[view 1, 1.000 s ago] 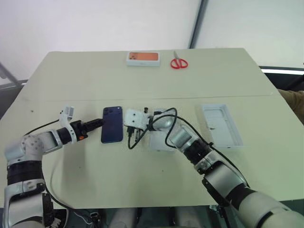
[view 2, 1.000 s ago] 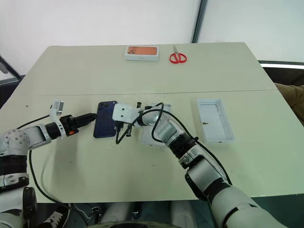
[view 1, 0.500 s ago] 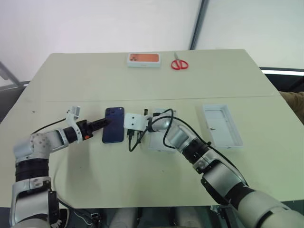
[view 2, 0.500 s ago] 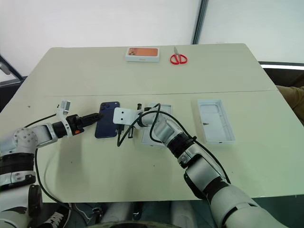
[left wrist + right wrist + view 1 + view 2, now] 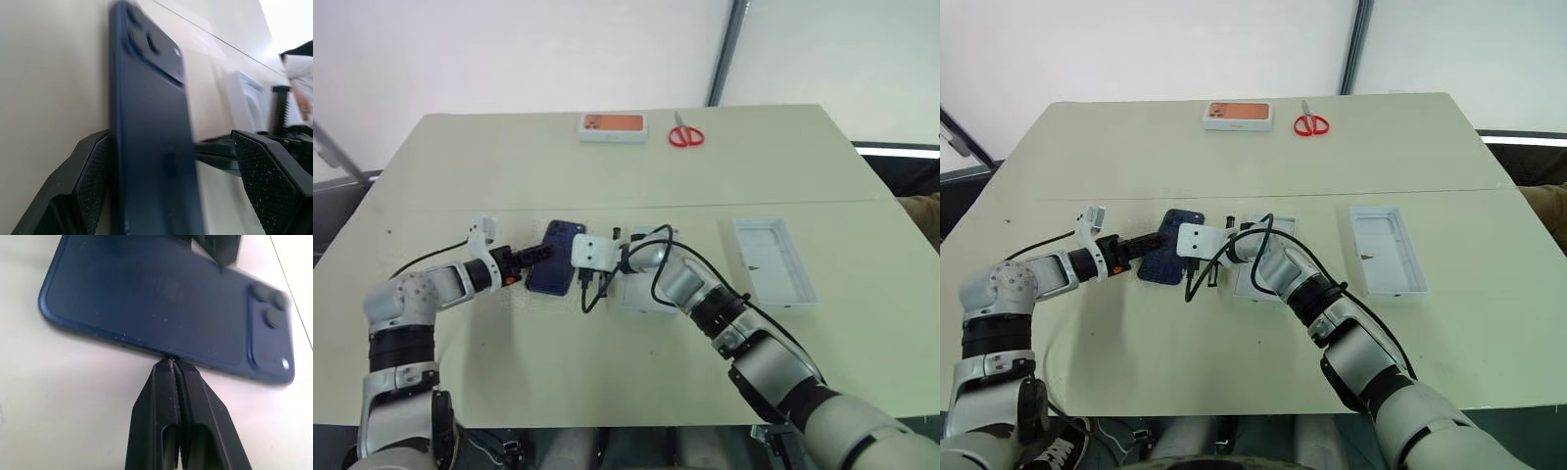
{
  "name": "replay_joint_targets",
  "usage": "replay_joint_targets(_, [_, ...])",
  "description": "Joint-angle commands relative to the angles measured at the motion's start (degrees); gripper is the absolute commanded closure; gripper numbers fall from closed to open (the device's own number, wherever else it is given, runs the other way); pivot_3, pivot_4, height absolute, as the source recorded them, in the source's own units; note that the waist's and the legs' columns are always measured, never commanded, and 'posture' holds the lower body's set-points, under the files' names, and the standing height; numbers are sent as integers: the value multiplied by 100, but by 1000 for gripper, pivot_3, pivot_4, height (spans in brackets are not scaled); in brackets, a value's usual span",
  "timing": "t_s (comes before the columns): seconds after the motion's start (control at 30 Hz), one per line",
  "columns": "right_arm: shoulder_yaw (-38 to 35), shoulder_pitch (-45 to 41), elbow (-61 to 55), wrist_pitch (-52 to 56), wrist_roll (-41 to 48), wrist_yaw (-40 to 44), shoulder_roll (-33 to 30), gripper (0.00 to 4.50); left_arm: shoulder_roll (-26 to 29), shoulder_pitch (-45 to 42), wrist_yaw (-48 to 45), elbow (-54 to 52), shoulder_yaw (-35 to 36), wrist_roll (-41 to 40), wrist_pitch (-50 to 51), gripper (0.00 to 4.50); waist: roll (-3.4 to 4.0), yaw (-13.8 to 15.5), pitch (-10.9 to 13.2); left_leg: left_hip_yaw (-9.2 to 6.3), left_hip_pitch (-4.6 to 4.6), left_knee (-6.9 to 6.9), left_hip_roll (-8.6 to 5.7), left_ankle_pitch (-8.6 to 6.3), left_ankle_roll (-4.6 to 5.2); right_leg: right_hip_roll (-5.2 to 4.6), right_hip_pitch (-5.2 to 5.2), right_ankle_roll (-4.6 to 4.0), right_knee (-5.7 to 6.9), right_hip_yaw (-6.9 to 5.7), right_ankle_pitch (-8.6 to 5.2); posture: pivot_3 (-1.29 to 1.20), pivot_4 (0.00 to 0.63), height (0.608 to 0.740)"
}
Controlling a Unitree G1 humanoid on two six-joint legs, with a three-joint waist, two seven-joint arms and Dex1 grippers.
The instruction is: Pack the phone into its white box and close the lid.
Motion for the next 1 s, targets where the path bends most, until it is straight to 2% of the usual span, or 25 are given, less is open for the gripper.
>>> replay_joint_targets(0.03, [-13,-12,-85,-88,7,-39,126,4403,-158,52,-2,179,-611,0,664,545,0,-14,0,0,0,-1,0,0,0,1,-1,0,0,0,0,0,150,740])
replay_joint_targets(0.17, [-9,6,-101,-96,0,-53,121,4403,-197,-212,154,116,-277,-112,974,545,0,-21,0,1,0,-2,1,1,-2,1,-2,1,-1,0,0,0,150,740])
replay_joint_targets(0.33, [2,26,-80,-126,-33,-74,85,4403,-198,-219,128,229,-122,-60,814,545,0,-21,0,1,0,-3,2,3,-5,2,-3,1,0,0,-1,0,150,740])
replay_joint_targets(0.43, [-26,26,-66,-148,-49,-100,64,4500,-241,-151,156,354,79,-85,778,1412,0,-26,0,1,0,-3,2,3,-5,2,-4,1,-1,0,0,0,150,740])
replay_joint_targets(0.57, [-22,47,-68,-171,-70,-106,48,4500,-277,-67,148,274,145,-133,810,3404,-3,-27,2,1,-1,-4,2,5,-8,1,-5,1,-1,0,-1,0,150,740])
replay_joint_targets(0.6, [-24,58,-70,-175,-69,-110,47,4500,-277,-25,141,282,140,-124,797,3726,-5,-27,1,1,-3,-3,3,4,-6,2,-6,1,-3,0,-1,0,150,740])
replay_joint_targets(0.93, [-25,110,-85,-210,-87,-131,20,4500,-378,167,313,196,310,-240,794,3726,-5,-46,1,2,-3,-7,6,3,-6,4,-8,0,-4,1,-1,0,150,740])
replay_joint_targets(1.0, [-14,121,-84,-217,-93,-125,15,4500,-398,182,320,188,357,-295,785,4230,-6,-41,1,2,-3,-7,6,2,-5,4,-8,0,-4,1,-1,0,150,740])
